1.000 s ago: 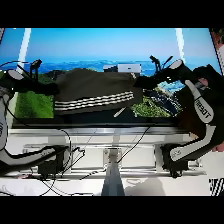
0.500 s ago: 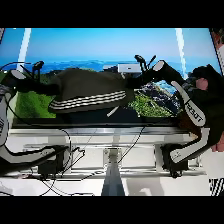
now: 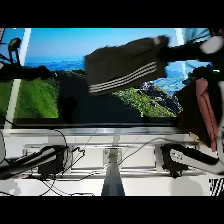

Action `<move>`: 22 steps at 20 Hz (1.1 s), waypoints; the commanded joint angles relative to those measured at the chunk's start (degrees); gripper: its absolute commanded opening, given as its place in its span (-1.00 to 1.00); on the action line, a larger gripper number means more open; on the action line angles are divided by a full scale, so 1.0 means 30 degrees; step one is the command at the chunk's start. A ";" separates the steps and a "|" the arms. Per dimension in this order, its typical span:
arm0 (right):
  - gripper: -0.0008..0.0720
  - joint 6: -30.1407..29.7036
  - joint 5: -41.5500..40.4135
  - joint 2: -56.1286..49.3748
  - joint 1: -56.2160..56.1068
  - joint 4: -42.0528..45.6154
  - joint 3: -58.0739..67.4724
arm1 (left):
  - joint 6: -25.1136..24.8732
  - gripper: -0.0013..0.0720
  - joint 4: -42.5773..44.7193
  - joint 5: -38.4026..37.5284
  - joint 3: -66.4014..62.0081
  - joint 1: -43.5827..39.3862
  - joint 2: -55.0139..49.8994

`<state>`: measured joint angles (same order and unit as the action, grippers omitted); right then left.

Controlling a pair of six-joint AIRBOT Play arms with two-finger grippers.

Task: Fold the clothes and pants, and hang the long-sleeved shirts on hangers.

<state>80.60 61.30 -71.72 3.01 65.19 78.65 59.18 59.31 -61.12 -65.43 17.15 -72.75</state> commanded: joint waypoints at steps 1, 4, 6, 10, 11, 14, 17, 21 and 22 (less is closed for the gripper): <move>-0.92 0.4044 0.3002 0.4255 0.2980 0.3060 0.0874 | 0.0000 0.89 -0.4459 0.0066 -0.0240 -0.0182 0.0845; -0.92 0.6390 0.6441 0.7104 0.6353 0.6550 0.1865 | -0.0015 0.89 -0.7023 0.0058 -0.0240 -0.1027 0.0845; -0.92 0.6987 0.8480 0.8612 0.9005 0.9260 0.2229 | -0.0036 0.89 -0.6994 -0.0168 -0.0240 -0.1967 0.0845; -0.92 0.7686 1.2313 1.0331 1.4630 1.1380 0.2222 | -0.1392 0.50 -0.7002 -0.0794 -0.0240 -0.3570 0.0940; -0.92 0.8029 1.2794 1.0440 1.5868 1.1344 0.2222 | -0.1858 0.49 -0.7002 -0.0780 -0.0240 -0.3847 0.1107; -0.33 0.8087 1.3085 1.0375 1.8331 1.1358 0.2208 | -0.2339 -0.94 -0.7002 -0.0823 -0.0291 -0.3810 0.2288; 0.38 0.8182 1.2590 1.0142 1.9489 1.1336 0.2208 | -0.2514 -0.95 -0.6929 -0.0991 -0.1093 -0.3359 0.3592; 0.27 0.8298 1.1191 0.9683 1.9496 1.0258 0.2208 | -0.4991 -0.95 -0.4758 0.0270 -0.2273 -0.3344 0.5938; -0.13 0.8233 1.1038 0.9442 1.9416 0.9005 0.2178 | -0.5508 -0.95 -0.3461 0.1377 -0.2280 -0.3344 0.6776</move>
<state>105.23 96.40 -42.33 60.47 97.54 85.21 47.53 42.09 -62.08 -70.76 7.01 -57.58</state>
